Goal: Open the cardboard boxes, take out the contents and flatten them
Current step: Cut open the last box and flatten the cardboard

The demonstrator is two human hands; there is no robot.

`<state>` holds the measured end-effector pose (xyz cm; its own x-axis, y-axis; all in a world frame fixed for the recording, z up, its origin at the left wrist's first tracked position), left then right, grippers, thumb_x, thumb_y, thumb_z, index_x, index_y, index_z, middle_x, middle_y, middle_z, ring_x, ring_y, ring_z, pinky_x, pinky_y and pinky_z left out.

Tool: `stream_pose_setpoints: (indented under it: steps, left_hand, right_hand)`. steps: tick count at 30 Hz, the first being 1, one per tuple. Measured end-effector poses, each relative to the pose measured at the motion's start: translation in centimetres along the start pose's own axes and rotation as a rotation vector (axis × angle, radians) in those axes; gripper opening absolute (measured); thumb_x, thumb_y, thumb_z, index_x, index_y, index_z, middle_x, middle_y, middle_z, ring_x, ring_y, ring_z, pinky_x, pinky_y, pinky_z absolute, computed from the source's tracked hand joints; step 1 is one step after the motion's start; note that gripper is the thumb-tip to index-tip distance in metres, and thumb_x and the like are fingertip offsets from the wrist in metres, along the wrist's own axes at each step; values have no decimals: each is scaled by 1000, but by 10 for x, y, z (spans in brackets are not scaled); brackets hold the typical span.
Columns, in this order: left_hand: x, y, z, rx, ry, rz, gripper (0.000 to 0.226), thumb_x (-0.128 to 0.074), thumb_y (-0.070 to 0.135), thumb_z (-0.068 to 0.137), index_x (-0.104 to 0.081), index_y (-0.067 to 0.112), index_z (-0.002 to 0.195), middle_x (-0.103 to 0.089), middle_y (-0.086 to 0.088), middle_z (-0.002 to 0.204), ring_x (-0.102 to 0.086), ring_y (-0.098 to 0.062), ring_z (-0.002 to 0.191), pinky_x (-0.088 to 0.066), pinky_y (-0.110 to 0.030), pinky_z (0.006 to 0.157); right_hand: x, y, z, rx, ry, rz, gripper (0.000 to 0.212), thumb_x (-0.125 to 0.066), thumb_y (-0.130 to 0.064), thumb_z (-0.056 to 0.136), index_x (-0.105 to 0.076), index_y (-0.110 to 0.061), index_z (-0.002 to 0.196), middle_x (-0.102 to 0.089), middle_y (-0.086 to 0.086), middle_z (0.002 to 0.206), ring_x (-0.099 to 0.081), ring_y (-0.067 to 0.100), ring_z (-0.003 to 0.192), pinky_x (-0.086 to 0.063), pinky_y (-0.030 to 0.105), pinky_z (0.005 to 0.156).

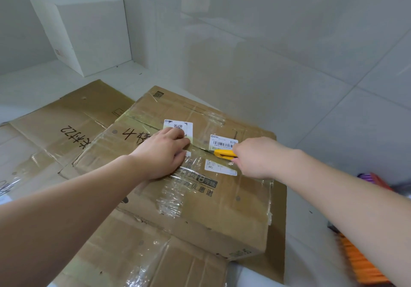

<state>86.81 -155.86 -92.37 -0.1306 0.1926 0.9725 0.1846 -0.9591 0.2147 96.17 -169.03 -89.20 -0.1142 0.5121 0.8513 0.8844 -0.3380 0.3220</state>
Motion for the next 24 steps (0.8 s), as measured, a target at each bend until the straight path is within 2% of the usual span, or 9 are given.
stream_pose_setpoints:
  steps: [3, 6, 9, 11, 14, 16, 19, 24]
  left_hand:
    - [-1, 0, 3, -1, 2, 13, 37, -41, 35, 96, -55, 21, 128, -46, 1, 127, -39, -20, 123, -37, -35, 102]
    - [-3, 1, 3, 5, 4, 15, 40, -37, 38, 96, -54, 23, 129, -46, 2, 127, -39, -19, 122, -36, -33, 100]
    - [-7, 10, 5, -43, -34, 15, 67, -15, 51, 85, -54, 23, 132, -47, 2, 129, -41, -19, 122, -33, -32, 102]
    - [-12, 17, 7, -68, -53, 9, 75, -9, 54, 81, -51, 24, 136, -45, 1, 135, -39, -20, 127, -28, -32, 108]
    - [-15, 22, 10, -93, -51, 5, 75, -9, 55, 81, -50, 26, 137, -44, 1, 140, -35, -20, 131, -21, -32, 112]
    - [-16, 27, 12, -113, -53, 5, 74, -9, 55, 82, -49, 27, 138, -44, 2, 142, -35, -21, 132, -18, -33, 113]
    - [-18, 33, 14, -130, -62, 1, 74, -9, 55, 83, -49, 27, 138, -43, 3, 144, -34, -21, 133, -16, -34, 114]
    - [-20, 38, 16, -142, -52, -21, 71, -13, 54, 84, -54, 25, 134, -45, 2, 142, -37, -22, 131, -19, -35, 113]
  right_hand:
    - [-2, 10, -8, -11, -1, -15, 25, -35, -37, 100, -45, -17, 89, -40, -2, 70, -45, 20, 63, -34, 31, 53]
    - [-7, 18, -15, -22, -16, 1, 23, -35, -38, 100, -43, -19, 89, -38, -3, 70, -41, 17, 61, -29, 29, 50]
    - [-11, 25, -21, -26, -19, -4, 23, -35, -38, 100, -43, -20, 89, -40, -4, 70, -39, 15, 59, -30, 29, 50]
    - [-15, 30, -26, -29, -24, -14, 23, -35, -38, 100, -43, -20, 88, -41, -4, 70, -41, 15, 60, -30, 30, 51]
    - [-20, 36, -32, -33, -36, -13, 22, -35, -39, 100, -43, -20, 91, -40, -4, 70, -42, 17, 63, -28, 29, 49]
    - [-24, 41, -36, -42, -50, 12, 22, -35, -39, 100, -43, -21, 91, -40, -4, 71, -41, 16, 62, -31, 30, 53]
    - [-29, 49, -42, -49, -61, 21, 23, -34, -40, 101, -41, -21, 91, -36, -4, 71, -41, 19, 65, -34, 31, 61]
    - [-38, 59, -52, -34, -57, -1, 24, -33, -42, 100, -42, -22, 91, -38, -5, 71, -46, 23, 74, -37, 32, 63]
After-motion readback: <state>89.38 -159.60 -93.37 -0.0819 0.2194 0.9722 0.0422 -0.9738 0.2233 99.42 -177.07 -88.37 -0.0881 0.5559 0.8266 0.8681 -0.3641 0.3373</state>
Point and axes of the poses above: each hand's wrist, its own z-axis towards the middle knuckle, its own x-axis out of the back of the hand, y = z × x, the point moved 9 cm from there along z, towards the middle knuckle
